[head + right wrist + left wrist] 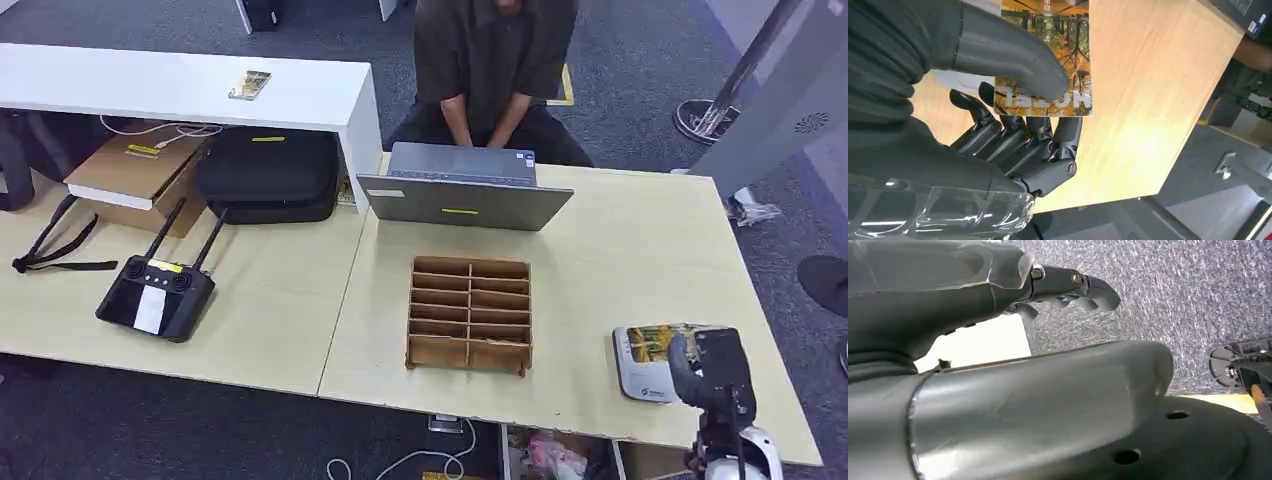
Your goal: Pass the card to the sensor for recognition and then transmit it.
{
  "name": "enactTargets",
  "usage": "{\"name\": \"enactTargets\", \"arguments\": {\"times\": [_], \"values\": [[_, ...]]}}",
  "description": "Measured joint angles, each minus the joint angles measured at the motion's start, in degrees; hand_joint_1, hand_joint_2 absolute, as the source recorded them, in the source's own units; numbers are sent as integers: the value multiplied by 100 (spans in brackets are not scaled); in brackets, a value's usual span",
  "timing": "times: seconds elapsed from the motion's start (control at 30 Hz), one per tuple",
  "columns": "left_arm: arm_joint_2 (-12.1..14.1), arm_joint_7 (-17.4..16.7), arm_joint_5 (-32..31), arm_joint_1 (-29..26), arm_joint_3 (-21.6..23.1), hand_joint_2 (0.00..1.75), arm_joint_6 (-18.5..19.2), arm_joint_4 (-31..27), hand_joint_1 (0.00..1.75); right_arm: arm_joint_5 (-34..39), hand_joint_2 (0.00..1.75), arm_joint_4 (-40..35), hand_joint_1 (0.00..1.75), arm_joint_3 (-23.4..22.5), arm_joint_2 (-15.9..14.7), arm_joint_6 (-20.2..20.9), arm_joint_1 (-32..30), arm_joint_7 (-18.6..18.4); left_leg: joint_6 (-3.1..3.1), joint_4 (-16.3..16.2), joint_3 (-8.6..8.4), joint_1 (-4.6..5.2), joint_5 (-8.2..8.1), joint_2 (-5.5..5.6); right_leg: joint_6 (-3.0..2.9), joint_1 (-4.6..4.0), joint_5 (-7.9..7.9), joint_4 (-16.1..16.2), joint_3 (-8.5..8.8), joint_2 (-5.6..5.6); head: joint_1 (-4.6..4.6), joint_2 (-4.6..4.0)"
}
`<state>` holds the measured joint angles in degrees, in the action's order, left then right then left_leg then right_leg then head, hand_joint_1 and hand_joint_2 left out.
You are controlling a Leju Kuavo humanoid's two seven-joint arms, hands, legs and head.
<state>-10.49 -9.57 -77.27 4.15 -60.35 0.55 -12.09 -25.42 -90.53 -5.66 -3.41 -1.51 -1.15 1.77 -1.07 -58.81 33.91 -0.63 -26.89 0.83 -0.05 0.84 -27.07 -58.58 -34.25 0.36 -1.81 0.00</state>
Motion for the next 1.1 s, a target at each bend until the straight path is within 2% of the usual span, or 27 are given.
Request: {"name": "enactTargets", "arguments": {"times": [0.17,0.37,0.6,0.8,1.1], "values": [[4,-7,-72,6,15,0,48,0,0,-131,175,-151,175,-7,94,144,-93,-68,0,0,0,-1,0,-2,0,-1,0,-1,-1,4,-2,0],[4,-4,-103,11,37,0,48,0,0,-142,175,39,175,15,179,175,113,131,0,1,1,-1,1,-2,0,-1,0,-1,1,2,0,0],[13,-2,-160,16,101,0,-13,0,0,-240,175,586,175,35,194,-190,696,372,-1,0,0,0,3,-6,-2,0,5,-2,2,5,-2,0],[33,-2,-203,17,160,0,-79,0,0,-363,175,929,175,35,194,-304,1238,424,1,-1,-3,0,6,-4,-4,0,6,-2,1,4,-2,0],[33,-22,-94,6,168,0,-138,0,0,-389,175,888,175,-208,120,-422,1166,420,1,-1,-1,0,3,-3,1,0,2,0,-1,4,0,0]]}}
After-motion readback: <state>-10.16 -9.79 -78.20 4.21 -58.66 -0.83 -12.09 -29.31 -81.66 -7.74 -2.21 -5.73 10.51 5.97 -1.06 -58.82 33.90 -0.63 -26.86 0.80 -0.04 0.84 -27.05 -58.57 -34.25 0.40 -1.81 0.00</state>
